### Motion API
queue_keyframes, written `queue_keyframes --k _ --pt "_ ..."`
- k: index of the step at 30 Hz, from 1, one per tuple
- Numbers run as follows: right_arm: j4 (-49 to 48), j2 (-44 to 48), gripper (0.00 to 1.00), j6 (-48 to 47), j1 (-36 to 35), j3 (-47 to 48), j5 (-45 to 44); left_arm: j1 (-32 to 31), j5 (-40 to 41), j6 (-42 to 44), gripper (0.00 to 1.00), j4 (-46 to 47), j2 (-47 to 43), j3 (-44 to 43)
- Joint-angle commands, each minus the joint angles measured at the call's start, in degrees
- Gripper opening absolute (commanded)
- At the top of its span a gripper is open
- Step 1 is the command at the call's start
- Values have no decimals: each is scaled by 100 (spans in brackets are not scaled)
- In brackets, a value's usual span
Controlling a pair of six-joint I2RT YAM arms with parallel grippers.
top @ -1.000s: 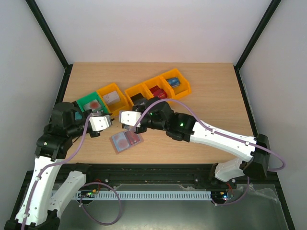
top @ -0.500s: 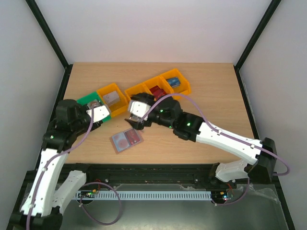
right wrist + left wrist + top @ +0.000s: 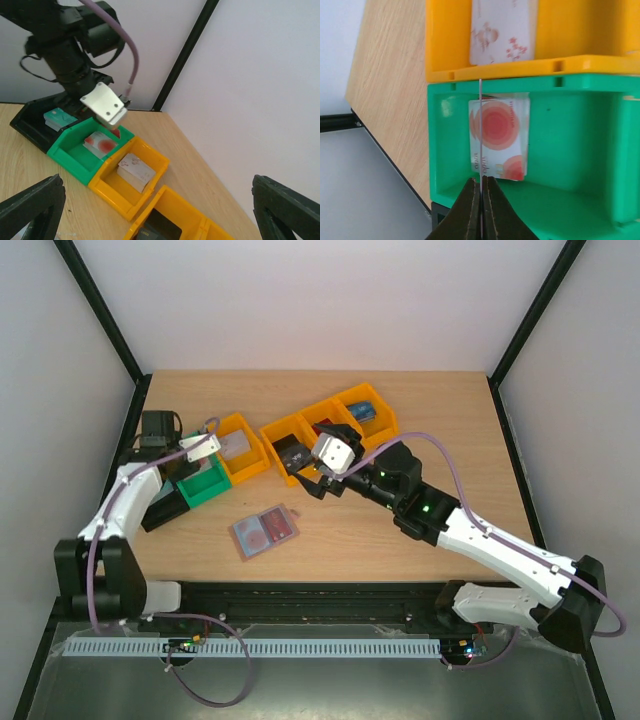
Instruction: Take the credit cards out of the card holder
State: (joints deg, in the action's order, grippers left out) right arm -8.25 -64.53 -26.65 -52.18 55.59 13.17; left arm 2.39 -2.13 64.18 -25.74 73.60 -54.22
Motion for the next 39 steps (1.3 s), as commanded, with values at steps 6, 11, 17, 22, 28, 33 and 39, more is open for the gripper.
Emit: queue_keyframes --k 6,11,17,22,28,33,39 --pt "-370 419 99 -125 -10 -193 146 400 229 218 2 897 1071 -349" --pt "-304 424 99 -159 -10 -156 203 412 186 244 2 1461 1396 -112" --pt "-204 483 99 -206 -9 -120 410 437 429 459 2 2178 1767 155" --pt "-133 483 99 -217 -4 -101 504 437 657 595 2 2652 1993 288" --pt "-72 504 99 -245 -6 -90 624 446 719 737 2 2701 2105 401" --pt "-19 519 99 -282 -11 -71 636 463 504 861 28 2329 2001 430" --pt "9 521 99 -288 -7 -56 700 479 355 777 54 1936 1880 284"
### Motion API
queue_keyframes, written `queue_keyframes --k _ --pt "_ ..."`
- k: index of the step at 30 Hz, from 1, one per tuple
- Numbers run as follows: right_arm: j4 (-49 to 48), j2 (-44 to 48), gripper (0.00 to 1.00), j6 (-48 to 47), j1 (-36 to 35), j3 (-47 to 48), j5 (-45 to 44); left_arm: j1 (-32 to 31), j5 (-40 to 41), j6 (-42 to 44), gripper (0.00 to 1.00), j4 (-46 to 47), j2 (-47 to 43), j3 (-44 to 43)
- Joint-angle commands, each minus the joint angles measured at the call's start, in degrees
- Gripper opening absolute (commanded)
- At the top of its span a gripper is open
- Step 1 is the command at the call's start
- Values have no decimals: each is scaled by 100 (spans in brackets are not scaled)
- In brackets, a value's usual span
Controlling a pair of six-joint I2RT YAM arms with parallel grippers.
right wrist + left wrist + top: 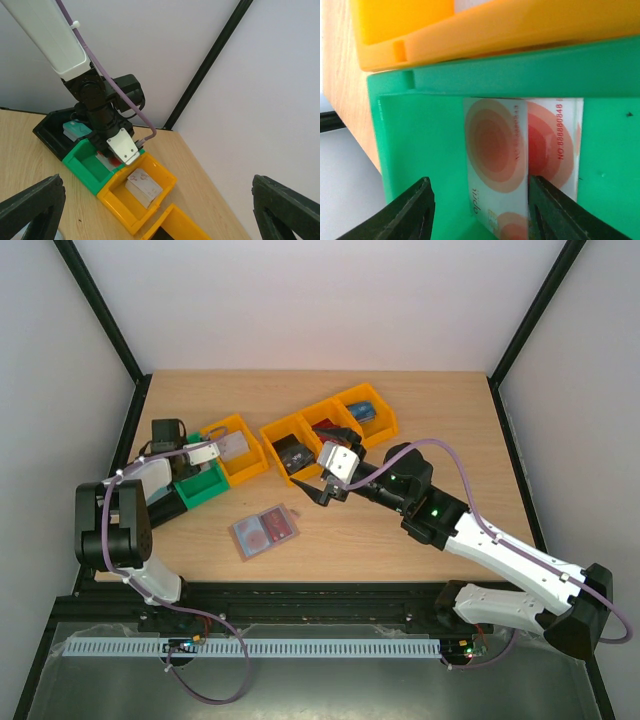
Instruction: Take the credit cards out of the card holder
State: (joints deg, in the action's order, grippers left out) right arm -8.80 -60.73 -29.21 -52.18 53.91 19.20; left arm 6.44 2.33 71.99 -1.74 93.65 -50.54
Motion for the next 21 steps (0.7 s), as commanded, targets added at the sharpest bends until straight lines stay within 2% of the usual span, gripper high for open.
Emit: queue_keyframes --k 1,3,7,12,14,18,21 --pt "82 143 99 -32 -3 131 112 87 -149 -35 58 -563 -138 -174" --pt "104 148 99 -32 -6 139 119 126 -278 -116 65 -763 -172 -354" --pt "108 175 99 23 -7 162 153 146 -622 -365 73 -1131 -300 -762" --pt "124 -36 99 651 -4 449 -261 147 -1170 -1136 75 -1814 -544 -1417" --pt "120 -365 99 1214 6 644 -559 141 -1507 -1869 75 -2041 -831 -1651" --pt "459 -1370 99 2623 4 1207 -868 105 -2605 -4023 74 -3019 -1513 -2113" --pt "965 -2154 99 3636 7 1643 -912 95 -3358 -5764 74 -3596 -2039 -1904"
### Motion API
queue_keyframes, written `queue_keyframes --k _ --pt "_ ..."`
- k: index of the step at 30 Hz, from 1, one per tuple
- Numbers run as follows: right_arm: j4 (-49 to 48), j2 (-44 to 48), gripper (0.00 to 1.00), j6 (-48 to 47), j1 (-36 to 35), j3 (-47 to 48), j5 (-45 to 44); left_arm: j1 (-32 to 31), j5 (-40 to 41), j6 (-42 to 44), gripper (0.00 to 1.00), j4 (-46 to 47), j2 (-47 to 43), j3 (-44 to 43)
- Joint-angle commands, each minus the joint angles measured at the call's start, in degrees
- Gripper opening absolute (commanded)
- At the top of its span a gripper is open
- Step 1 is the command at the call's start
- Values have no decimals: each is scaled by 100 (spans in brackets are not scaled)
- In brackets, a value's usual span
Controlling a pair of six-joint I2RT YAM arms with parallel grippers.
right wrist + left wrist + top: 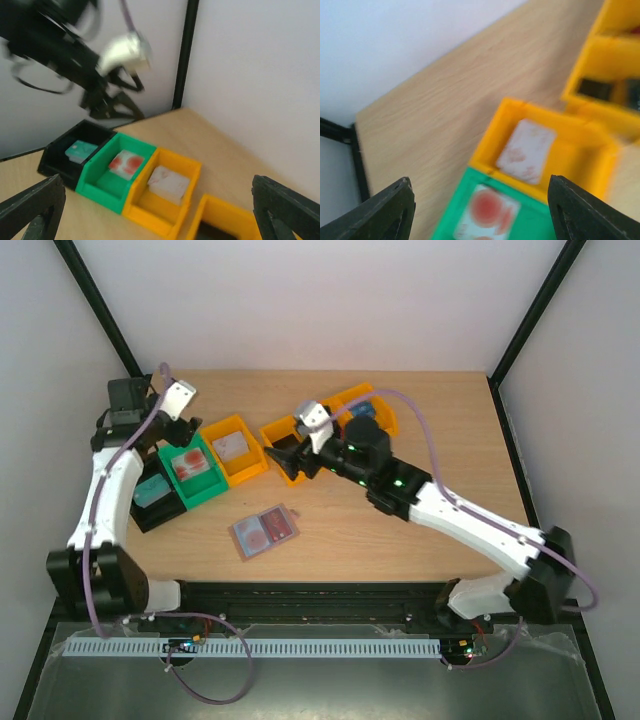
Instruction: Take the credit cards out of the card holder
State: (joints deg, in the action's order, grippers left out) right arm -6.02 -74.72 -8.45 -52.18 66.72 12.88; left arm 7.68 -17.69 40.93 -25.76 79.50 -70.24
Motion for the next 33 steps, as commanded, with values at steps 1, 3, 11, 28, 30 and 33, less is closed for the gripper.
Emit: queue_keyframes --k 1,3,11,28,30,33 --pt "829 -965 99 1833 6 439 -353 -30 -1509 -3245 73 -1283 -821 286" --pt "1065 -1299 97 2398 5 485 -568 -30 -1615 -4295 73 -1331 -1269 768" --pt "1983 -2235 86 3066 -364 240 -1098 -644 -1750 -6879 76 138 -2737 2984" --pt "2128 -3632 81 2963 -372 -10 157 -1470 -1128 -8327 99 1918 -1894 5514" --pt "2050 -3631 80 2976 -372 -47 310 -1552 -1117 -8434 99 2270 -1817 5693" --pt "1851 -3570 78 2998 -372 -124 658 -1733 -1201 -8608 96 2997 -1756 5964"
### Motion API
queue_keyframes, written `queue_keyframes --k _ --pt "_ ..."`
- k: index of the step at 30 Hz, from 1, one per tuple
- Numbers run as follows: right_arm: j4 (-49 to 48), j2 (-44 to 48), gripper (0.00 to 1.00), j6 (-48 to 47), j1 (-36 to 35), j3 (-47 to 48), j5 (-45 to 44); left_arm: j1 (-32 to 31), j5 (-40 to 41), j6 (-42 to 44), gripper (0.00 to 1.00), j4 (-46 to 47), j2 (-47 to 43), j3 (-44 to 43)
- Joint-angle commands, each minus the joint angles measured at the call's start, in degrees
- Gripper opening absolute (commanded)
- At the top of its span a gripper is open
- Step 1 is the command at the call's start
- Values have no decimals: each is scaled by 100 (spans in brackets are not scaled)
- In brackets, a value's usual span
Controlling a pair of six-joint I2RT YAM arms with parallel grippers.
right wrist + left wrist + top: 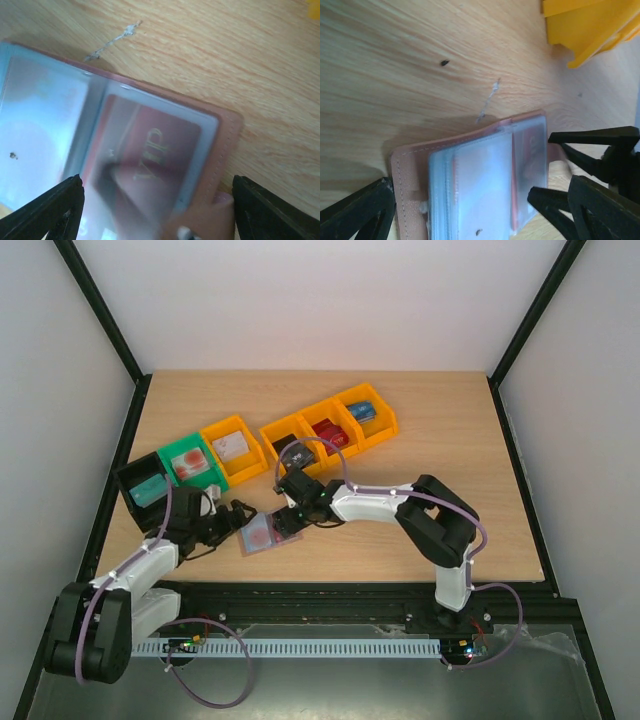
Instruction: Take the credit cards out of the card holder
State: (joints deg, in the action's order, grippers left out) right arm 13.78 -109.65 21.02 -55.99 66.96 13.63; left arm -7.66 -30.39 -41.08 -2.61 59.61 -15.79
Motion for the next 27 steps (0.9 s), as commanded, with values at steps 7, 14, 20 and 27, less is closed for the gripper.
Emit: queue_keyframes --k 7,14,20,27 --pt "-492 -43 69 247 29 -183 1284 -431 -249 -570 82 1559 197 736" --pt "-637 22 61 399 140 -262 1221 -499 -299 -612 45 1746 202 783" --pt "-608 415 64 117 429 -400 1089 -493 -422 -443 2 1811 -145 642" --pt "-994 2092 93 -1153 1005 -817 1785 -491 -1590 160 2 3331 -1292 212"
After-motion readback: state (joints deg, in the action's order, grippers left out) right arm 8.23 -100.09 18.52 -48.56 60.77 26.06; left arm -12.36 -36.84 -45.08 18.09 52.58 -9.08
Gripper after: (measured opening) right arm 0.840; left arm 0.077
